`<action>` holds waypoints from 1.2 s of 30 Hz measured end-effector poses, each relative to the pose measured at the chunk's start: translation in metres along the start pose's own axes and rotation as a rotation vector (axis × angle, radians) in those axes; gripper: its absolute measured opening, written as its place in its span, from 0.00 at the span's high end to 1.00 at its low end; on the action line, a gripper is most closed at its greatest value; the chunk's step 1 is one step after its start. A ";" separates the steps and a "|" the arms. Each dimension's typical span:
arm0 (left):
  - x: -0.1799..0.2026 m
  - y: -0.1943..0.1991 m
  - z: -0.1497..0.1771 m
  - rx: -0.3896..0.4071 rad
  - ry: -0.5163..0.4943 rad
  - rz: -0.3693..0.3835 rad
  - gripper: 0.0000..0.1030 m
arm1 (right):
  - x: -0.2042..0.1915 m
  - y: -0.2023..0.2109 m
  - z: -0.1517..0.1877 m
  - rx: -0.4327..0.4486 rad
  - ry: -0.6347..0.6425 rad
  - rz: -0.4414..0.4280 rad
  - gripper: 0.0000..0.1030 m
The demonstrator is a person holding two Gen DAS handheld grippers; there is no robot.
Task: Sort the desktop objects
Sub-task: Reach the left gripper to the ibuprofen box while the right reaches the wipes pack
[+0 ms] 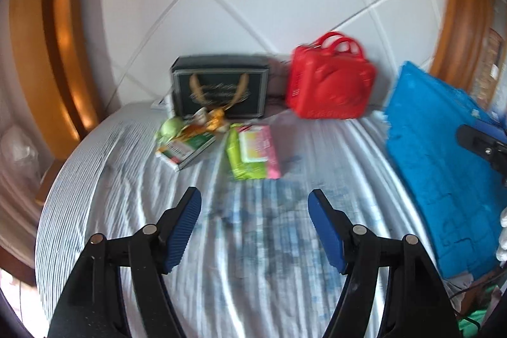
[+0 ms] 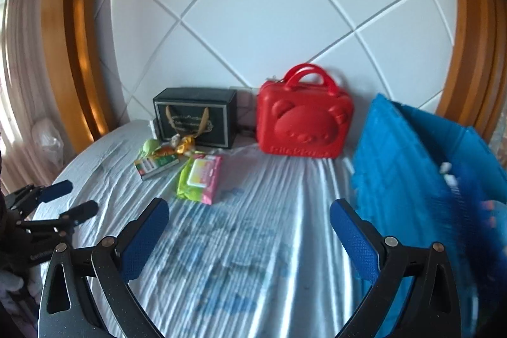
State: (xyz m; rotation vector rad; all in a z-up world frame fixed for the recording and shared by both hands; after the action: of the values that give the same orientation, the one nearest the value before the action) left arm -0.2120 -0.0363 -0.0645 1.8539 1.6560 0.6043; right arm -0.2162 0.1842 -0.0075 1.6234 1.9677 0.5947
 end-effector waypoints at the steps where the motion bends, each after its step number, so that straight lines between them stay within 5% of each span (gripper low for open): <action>1: -0.016 -0.012 0.003 -0.023 0.016 -0.010 0.33 | -0.003 -0.011 0.001 -0.013 -0.004 0.001 0.00; 11: -0.141 -0.121 -0.004 -0.123 0.094 -0.045 0.33 | -0.018 -0.144 0.013 -0.196 -0.019 0.051 0.00; 15: -0.170 -0.194 -0.007 -0.196 0.076 -0.012 0.33 | -0.017 -0.194 0.019 -0.255 -0.021 0.069 0.00; 28: -0.175 -0.346 -0.005 -0.344 -0.056 0.100 0.33 | -0.024 -0.311 0.043 -0.411 -0.021 0.057 0.00; 33: -0.163 -0.368 -0.009 -0.346 -0.173 0.040 0.02 | -0.026 -0.333 0.046 -0.440 -0.045 0.040 0.00; 36: -0.163 -0.381 0.000 -0.376 -0.173 0.018 0.00 | -0.035 -0.350 0.046 -0.460 -0.064 0.026 0.00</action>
State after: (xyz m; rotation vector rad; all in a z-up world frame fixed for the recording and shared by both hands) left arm -0.5115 -0.1730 -0.3159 1.5992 1.3120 0.6887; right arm -0.4460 0.0846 -0.2587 1.3610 1.6142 0.9155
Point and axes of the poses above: each gripper's, at about its wrist camera, not at the fingertips, and y roughly against the way its jaws point, x to its right, z to its underside, the point moved 10 cm from there along -y, roughly the way its jaws point, and after that the axes turned 10 degrees about -y, right-handed, at the moved point
